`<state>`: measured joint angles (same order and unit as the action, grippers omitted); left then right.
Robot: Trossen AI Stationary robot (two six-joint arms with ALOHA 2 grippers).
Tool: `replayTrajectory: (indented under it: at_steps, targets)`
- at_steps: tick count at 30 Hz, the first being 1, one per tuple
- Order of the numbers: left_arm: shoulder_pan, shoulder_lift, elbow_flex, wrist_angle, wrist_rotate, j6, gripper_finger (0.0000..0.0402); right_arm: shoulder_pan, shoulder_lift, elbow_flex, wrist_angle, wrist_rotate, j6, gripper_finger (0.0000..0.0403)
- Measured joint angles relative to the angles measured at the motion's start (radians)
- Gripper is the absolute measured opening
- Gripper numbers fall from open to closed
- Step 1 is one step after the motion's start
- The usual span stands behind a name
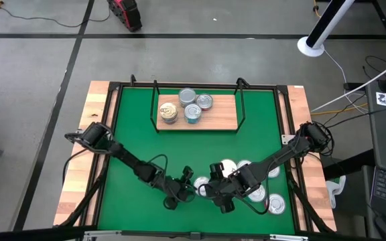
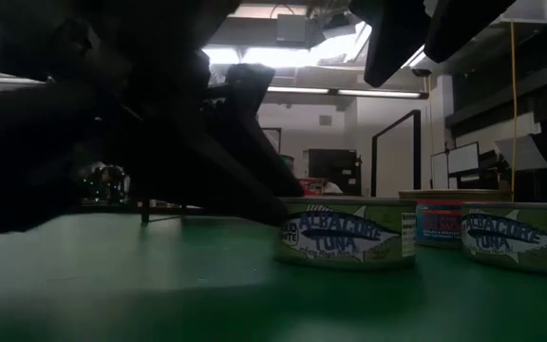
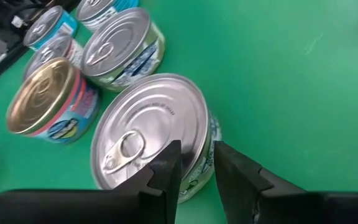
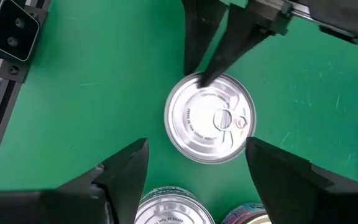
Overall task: Stack canned seafood by type on shelf
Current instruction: Put the green tuna can on the shelf
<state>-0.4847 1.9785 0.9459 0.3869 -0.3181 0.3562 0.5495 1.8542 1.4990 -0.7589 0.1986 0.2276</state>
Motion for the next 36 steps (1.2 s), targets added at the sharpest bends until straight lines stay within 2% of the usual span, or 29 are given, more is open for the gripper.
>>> replayTrajectory:
  at_steps: [6,13,20,23,31,36]
  targets:
    - [0.021,0.0,0.0,-0.012,-0.018,0.096,0.009,0.0,0.0,0.0,0.0,0.0,0.0,0.0269]
    - [0.029,0.0,0.0,-0.054,-0.186,0.176,0.009,0.0,0.0,0.0,0.0,0.0,-0.001,0.0269]
    - [0.043,0.0,0.0,-0.089,-0.224,0.171,0.0089,0.0,0.0,0.0,0.0,0.0,-0.03,0.0269]
    - [0.049,-0.001,0.001,-0.106,-0.233,0.17,0.0076,0.0,0.0,0.0,-0.001,0.026,-0.031,0.0269]
    - [0.07,-0.003,0.002,-0.11,-0.246,0.164,0.0011,0.0,0.0,0.0,-0.002,0.09,-0.033,0.0269]
    - [0.084,-0.008,0.0,-0.114,-0.252,0.08,0.0005,0.0,0.0,-0.002,-0.045,0.169,-0.033,0.0269]
